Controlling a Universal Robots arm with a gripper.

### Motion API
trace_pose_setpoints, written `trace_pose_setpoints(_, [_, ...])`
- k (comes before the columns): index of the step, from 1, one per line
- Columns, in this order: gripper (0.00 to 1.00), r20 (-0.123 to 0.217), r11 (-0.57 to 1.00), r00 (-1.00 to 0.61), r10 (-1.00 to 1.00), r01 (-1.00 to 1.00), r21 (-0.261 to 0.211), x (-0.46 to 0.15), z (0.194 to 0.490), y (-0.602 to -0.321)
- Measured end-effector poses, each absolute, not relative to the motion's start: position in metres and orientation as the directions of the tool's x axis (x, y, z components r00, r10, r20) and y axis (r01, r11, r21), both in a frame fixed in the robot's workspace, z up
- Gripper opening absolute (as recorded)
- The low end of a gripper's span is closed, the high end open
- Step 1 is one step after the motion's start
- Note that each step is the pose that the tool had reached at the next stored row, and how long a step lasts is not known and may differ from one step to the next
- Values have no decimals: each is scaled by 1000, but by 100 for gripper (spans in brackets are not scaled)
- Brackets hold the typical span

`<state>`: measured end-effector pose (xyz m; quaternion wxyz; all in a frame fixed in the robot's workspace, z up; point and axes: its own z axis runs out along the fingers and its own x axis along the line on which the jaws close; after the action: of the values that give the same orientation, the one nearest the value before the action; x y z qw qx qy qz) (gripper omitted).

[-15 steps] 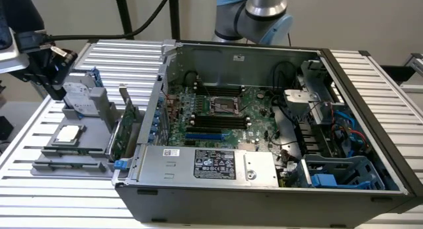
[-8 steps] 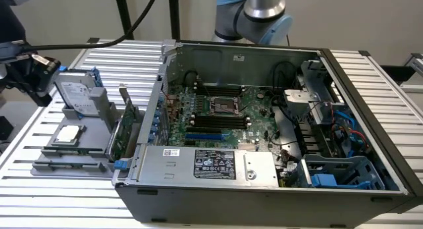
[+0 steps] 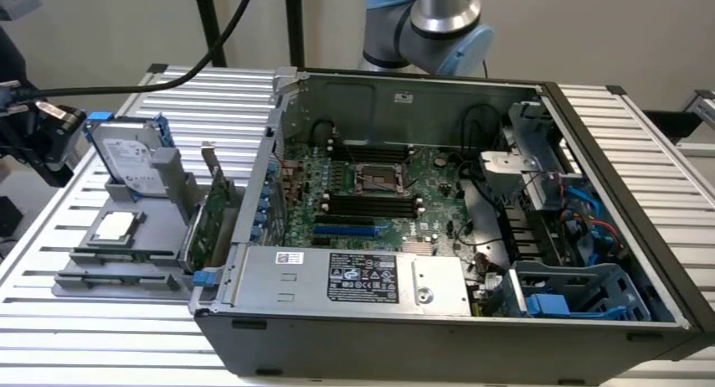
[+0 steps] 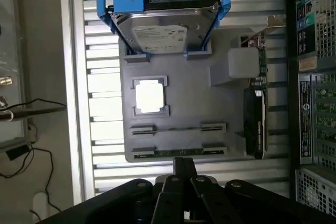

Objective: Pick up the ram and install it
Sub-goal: 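Reach for the ram, then pick up the ram and move it above insertion slot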

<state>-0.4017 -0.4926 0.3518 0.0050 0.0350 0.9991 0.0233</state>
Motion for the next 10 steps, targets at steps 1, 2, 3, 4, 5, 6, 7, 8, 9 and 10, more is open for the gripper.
trace_pose_setpoints(1, [0,-8,996,-997,70,70,47,-402,352,-493])
trace_pose_setpoints(2, [0,-8,996,-997,70,70,47,-402,352,-493])
trace_pose_setpoints(3, [0,-8,996,-997,70,70,47,-402,352,-493])
trace_pose_setpoints(4, [0,-8,996,-997,70,70,47,-402,352,-493])
trace_pose_setpoints(5, [0,-8,996,-997,70,70,47,-402,352,-493])
trace_pose_setpoints(6, [0,-8,996,-997,70,70,47,-402,352,-493])
trace_pose_setpoints(7, [0,-8,996,-997,70,70,47,-402,352,-493])
trace_pose_setpoints(8, [0,-8,996,-997,70,70,47,-402,352,-493])
trace_pose_setpoints(9, [0,-8,996,-997,70,70,47,-402,352,-493])
trace_pose_setpoints(10, [0,-8,996,-997,70,70,47,-402,352,-493])
